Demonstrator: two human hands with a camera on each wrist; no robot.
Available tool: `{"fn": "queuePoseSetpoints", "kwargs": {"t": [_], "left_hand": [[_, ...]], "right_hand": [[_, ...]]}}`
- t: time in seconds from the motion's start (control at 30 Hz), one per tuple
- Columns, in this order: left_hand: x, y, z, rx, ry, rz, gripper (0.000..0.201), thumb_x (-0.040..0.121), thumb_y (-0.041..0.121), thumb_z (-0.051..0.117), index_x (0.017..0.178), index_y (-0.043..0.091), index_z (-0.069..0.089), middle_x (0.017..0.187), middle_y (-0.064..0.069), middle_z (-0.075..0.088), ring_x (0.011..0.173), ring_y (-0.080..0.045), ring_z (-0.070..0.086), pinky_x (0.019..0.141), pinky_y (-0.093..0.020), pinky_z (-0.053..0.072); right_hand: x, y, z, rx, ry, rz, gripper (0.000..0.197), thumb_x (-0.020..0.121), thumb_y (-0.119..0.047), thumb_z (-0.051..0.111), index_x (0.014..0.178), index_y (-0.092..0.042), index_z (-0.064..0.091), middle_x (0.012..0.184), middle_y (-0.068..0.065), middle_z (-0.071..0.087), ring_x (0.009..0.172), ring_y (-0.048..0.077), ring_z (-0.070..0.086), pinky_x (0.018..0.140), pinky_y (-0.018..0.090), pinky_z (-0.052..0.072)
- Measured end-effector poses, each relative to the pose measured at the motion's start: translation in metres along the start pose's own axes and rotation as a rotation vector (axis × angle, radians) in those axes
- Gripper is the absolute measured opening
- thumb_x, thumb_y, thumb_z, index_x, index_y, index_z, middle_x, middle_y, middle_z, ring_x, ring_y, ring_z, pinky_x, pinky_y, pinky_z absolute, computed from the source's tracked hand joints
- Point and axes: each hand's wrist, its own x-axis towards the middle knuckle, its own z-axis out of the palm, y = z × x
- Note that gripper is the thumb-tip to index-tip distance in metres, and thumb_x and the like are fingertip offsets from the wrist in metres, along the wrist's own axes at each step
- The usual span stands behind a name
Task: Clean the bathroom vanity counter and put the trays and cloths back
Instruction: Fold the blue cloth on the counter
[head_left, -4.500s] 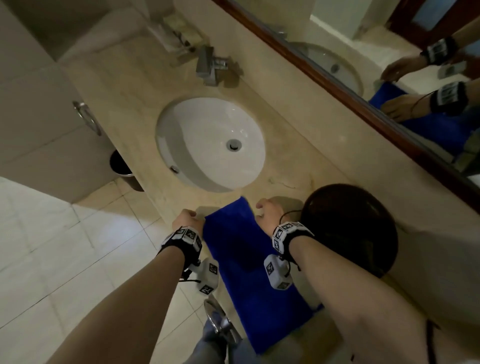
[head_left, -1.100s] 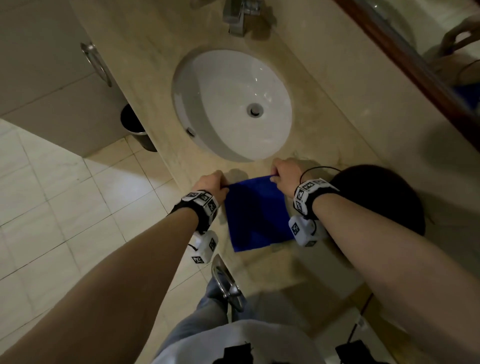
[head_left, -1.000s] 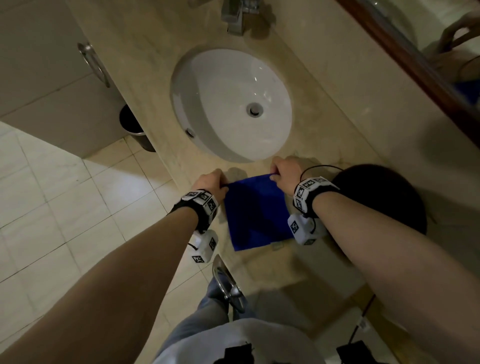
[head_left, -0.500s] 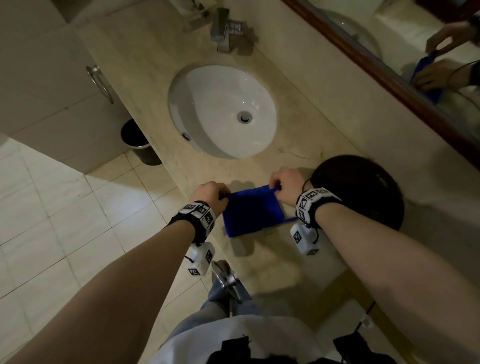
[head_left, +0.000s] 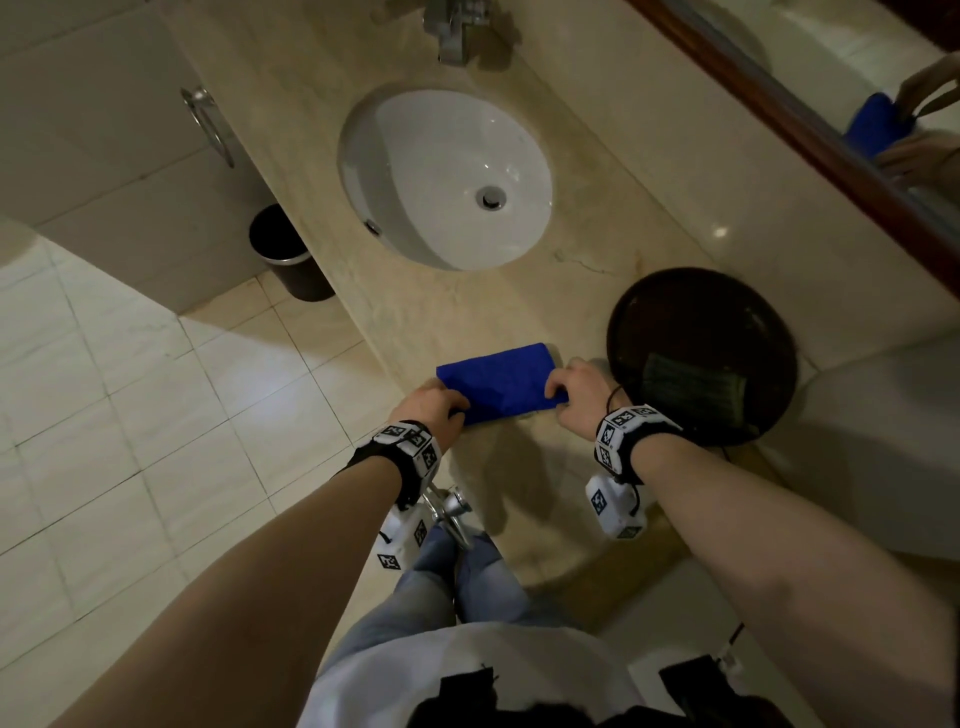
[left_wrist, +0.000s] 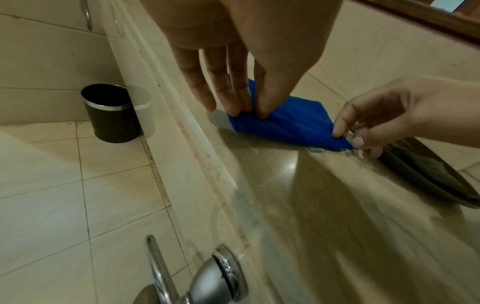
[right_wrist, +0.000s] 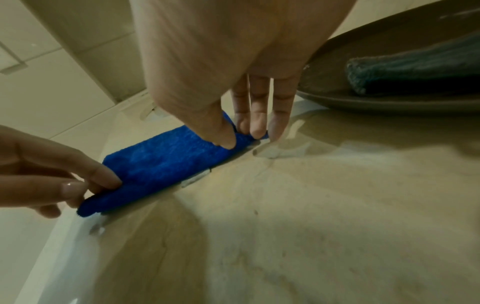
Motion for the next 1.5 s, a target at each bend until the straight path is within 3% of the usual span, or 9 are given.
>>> {"fn": "queuePoseSetpoints", "kwargs": {"t": [0.2,0.4,0.63,0.77,0.87,0.97,1.13,1.37,1.5], "left_hand": [[0.013,-0.003,-0.018,-0.085,0.104,-0.031,0.025,0.091,0.024,0.055,0.116,0.021,0.059,0.115,-0.002,0.051,0.102,-0.024,0.056,0.088,-0.035,0.048],[0.047,-0.011,-0.026,-0.033,0.006,-0.102,0.052,0.088,0.034,0.064,0.133,0.019,0.044,0.128,-0.004,0.043,0.117,-0.026,0.048,0.099,-0.039,0.044],[0.063,-0.018,-0.025,-0.146,-0.109,-0.100,0.031,0.089,0.027,0.062,0.117,0.014,0.055,0.115,-0.006,0.053,0.106,-0.026,0.054,0.090,-0.032,0.043],[0.074,-0.013,-0.035,-0.530,-0.097,-0.199,0.016,0.088,0.019,0.064,0.102,0.013,0.056,0.098,-0.010,0.059,0.092,-0.029,0.057,0.074,-0.031,0.044],[0.097,0.014,-0.047,-0.812,-0.051,-0.258,0.008,0.089,0.014,0.062,0.086,0.013,0.055,0.091,-0.018,0.060,0.092,-0.036,0.059,0.077,-0.044,0.050],[0.125,0.061,-0.056,-0.834,-0.040,-0.174,0.010,0.094,0.016,0.056,0.092,0.007,0.054,0.094,-0.017,0.058,0.090,-0.030,0.055,0.074,-0.036,0.044],[0.161,0.150,-0.044,-0.656,-0.063,0.007,0.028,0.094,0.034,0.056,0.105,0.008,0.053,0.099,-0.013,0.062,0.093,-0.031,0.059,0.082,-0.042,0.051],[0.191,0.226,-0.006,-0.611,-0.241,0.064,0.044,0.082,0.034,0.071,0.118,0.019,0.050,0.115,-0.010,0.062,0.097,-0.033,0.063,0.068,-0.051,0.059],[0.207,0.246,0.007,-0.601,-0.253,0.043,0.044,0.086,0.027,0.069,0.125,0.017,0.049,0.114,-0.006,0.058,0.094,-0.029,0.061,0.066,-0.043,0.059]], "right_hand": [[0.020,-0.006,-0.014,0.144,0.104,0.070,0.010,0.087,-0.015,0.061,0.096,-0.018,0.064,0.105,0.002,0.051,0.082,0.014,0.050,0.070,0.024,0.040],[0.058,-0.011,-0.015,0.197,0.028,0.159,0.036,0.085,-0.028,0.066,0.118,-0.024,0.054,0.117,0.000,0.049,0.103,0.019,0.054,0.088,0.033,0.049],[0.076,-0.008,-0.020,0.198,-0.091,0.192,0.016,0.079,-0.030,0.070,0.087,-0.026,0.057,0.095,-0.004,0.049,0.089,0.017,0.054,0.083,0.031,0.048],[0.067,-0.004,-0.029,0.639,-0.051,0.343,0.014,0.076,-0.020,0.069,0.076,-0.012,0.057,0.076,0.002,0.054,0.079,0.021,0.053,0.067,0.030,0.039],[0.057,0.008,-0.041,0.977,0.071,0.475,0.023,0.068,-0.029,0.070,0.076,-0.011,0.057,0.084,0.009,0.056,0.088,0.029,0.056,0.077,0.036,0.042],[0.044,0.035,-0.058,1.152,0.252,0.552,0.021,0.078,-0.027,0.070,0.078,-0.016,0.052,0.091,0.008,0.055,0.094,0.030,0.055,0.080,0.037,0.040],[0.008,0.104,-0.084,1.217,0.450,0.724,0.033,0.088,-0.023,0.066,0.118,-0.010,0.059,0.112,0.004,0.055,0.106,0.023,0.051,0.089,0.035,0.043],[-0.019,0.194,-0.089,1.229,0.518,0.858,0.040,0.084,-0.009,0.070,0.122,-0.013,0.060,0.117,0.006,0.058,0.108,0.026,0.056,0.087,0.033,0.046],[-0.004,0.219,-0.085,1.150,0.558,0.866,0.039,0.084,-0.010,0.070,0.122,-0.013,0.061,0.113,0.011,0.062,0.104,0.025,0.058,0.084,0.029,0.045]]}}
